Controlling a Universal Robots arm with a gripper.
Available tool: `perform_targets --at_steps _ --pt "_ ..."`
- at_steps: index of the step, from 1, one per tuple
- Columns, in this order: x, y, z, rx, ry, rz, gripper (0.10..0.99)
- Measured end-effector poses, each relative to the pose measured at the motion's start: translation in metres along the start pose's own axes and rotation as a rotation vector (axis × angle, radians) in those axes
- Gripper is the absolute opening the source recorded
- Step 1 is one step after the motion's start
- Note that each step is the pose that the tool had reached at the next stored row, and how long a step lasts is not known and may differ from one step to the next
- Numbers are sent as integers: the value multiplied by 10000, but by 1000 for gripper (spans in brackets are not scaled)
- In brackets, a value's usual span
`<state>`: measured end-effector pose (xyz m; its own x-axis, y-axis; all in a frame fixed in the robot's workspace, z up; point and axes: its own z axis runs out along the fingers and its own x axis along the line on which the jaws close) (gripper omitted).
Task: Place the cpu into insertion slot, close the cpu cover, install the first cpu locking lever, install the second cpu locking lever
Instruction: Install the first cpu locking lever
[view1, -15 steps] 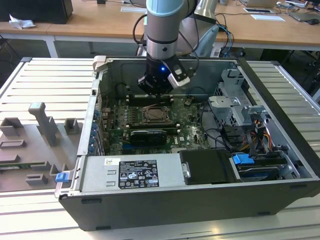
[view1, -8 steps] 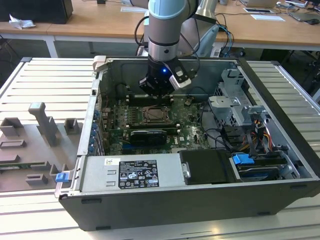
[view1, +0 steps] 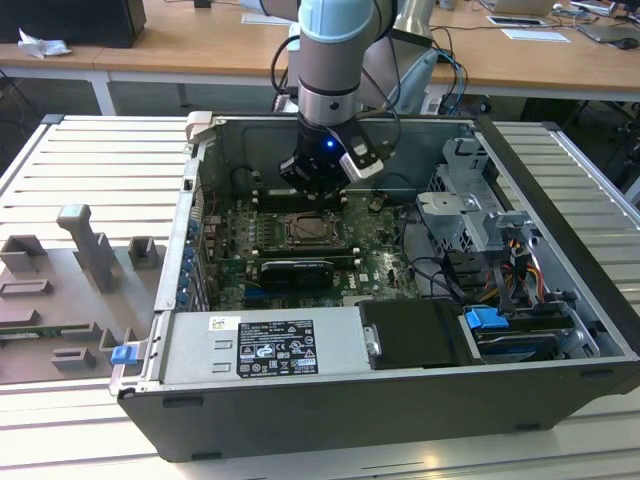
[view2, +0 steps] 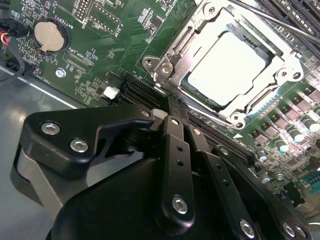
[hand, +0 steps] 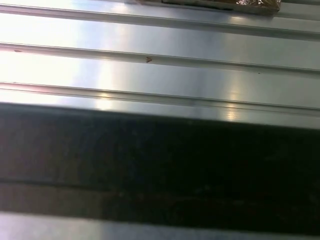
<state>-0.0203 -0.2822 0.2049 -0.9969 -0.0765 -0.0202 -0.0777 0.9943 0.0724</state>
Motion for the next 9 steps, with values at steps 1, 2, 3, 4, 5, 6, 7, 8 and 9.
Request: perform_targets --at_steps 1,2,3,4,5,6,7,8,9 --pt "-1 0 3 2 0 1 106" --pt "-1 0 5 7 2 2 106" --pt "-1 0 5 15 3 2 106" --pt "-2 0 6 20 2 3 106" --pt "-1 0 6 20 1 4 106" --pt "-1 0 6 19 0 5 106" --pt "-2 1 6 17 -1 5 106" --pt "-2 1 5 18 -1 6 106" --pt "-2 1 4 19 0 6 106"
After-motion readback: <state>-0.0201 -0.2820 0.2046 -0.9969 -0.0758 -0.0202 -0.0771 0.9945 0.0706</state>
